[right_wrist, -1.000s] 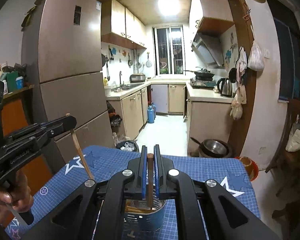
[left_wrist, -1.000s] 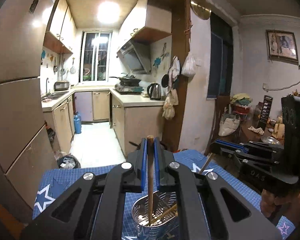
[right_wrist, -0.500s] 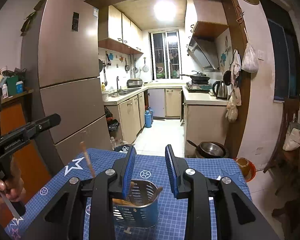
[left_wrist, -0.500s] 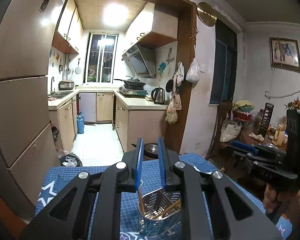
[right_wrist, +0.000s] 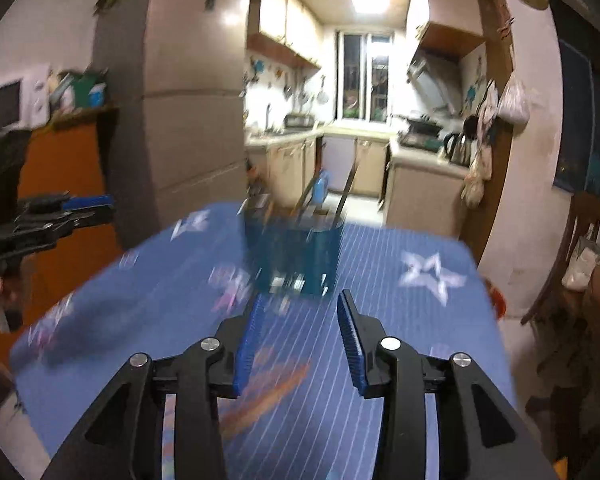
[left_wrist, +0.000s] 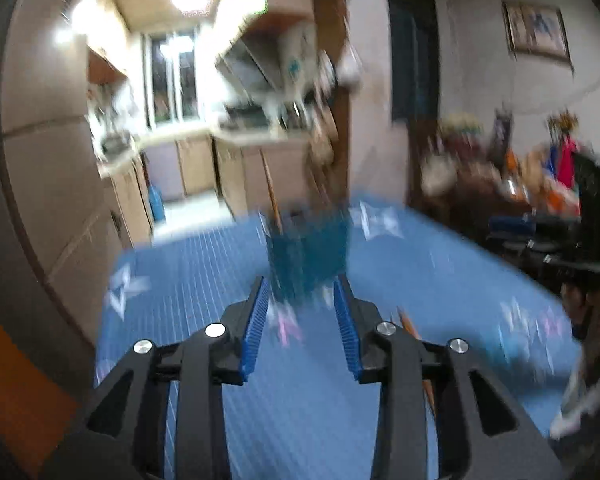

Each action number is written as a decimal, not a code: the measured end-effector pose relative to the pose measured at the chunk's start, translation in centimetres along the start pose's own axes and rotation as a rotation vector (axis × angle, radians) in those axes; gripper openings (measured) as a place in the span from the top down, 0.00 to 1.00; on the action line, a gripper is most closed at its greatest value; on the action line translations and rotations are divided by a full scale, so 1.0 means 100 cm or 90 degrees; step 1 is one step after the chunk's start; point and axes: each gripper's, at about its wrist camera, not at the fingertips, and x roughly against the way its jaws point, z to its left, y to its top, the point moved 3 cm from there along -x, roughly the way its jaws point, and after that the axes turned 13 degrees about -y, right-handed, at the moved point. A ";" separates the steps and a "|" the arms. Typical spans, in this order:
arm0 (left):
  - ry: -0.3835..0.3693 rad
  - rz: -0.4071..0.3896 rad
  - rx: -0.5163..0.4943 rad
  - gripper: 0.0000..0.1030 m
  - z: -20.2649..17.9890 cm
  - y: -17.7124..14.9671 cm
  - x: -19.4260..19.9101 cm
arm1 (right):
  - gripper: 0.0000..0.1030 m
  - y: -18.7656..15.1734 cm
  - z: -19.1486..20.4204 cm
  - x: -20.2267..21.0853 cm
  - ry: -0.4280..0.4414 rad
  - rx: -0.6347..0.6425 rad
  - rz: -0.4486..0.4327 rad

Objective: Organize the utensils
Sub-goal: 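Swing both open tools back over the chopsticks on the table, then close the left tool on a bamboo chopstick while the right tool closes on another, then lift both held chopsticks and carry them toward the teal holder, then lower the left tool's chopstick into the holder while the right tool lowers its own, then open both tools to drop the chopsticks into the holder, then swing both open tools back over the last two chopsticks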

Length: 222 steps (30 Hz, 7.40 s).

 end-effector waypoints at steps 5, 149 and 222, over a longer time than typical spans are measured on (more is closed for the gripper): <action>-0.054 0.134 0.047 0.69 -0.027 -0.087 -0.010 | 0.61 -0.083 0.032 0.039 0.003 0.006 0.037; 0.087 -0.133 0.003 0.95 -0.049 0.080 0.085 | 0.93 0.085 -0.018 0.085 -0.028 -0.079 -0.152; 0.027 0.066 -0.009 0.95 -0.029 -0.035 0.008 | 0.87 -0.029 0.019 0.026 -0.049 0.019 0.013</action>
